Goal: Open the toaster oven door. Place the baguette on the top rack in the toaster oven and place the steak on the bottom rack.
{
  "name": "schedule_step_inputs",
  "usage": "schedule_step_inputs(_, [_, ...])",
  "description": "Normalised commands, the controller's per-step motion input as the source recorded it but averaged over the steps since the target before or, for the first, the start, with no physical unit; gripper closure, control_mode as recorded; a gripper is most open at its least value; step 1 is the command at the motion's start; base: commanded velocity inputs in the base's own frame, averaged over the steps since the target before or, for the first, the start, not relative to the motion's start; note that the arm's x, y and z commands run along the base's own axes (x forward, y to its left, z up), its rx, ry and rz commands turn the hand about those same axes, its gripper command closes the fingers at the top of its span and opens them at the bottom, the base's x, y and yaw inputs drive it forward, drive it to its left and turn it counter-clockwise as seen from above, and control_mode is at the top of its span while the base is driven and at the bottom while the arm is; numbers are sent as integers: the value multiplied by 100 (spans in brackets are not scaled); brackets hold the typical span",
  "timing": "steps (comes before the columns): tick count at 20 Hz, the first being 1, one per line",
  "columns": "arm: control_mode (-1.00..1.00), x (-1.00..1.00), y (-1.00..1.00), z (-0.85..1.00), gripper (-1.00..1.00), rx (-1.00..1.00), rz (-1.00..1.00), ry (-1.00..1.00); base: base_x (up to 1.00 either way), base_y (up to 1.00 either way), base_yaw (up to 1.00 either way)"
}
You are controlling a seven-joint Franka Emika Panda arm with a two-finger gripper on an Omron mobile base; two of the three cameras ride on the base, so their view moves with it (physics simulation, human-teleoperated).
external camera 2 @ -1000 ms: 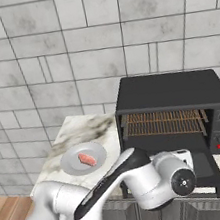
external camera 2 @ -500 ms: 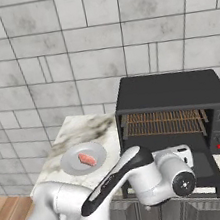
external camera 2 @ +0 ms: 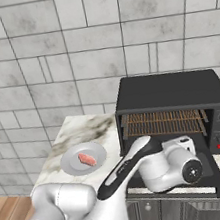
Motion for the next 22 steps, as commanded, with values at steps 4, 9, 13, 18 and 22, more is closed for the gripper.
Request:
schedule_step_inputs(4, [-100, 25, -6, 0, -100, 0, 12, -8, 0, 0, 0])
schedule_step_inputs(9, [-100, 16, 0, -4, -100, 0, 3, -7, 0, 0, 0])
schedule_step_inputs(13, [-100, 11, 7, -4, -100, 0, -6, -1, 0, 0, 0])
schedule_step_inputs(18, [-100, 12, 15, -9, -100, 0, -19, 0, 0, 0, 0])
schedule_step_inputs(22, [-100, 19, 9, -13, -100, 0, -16, 0, 0, 0, 0])
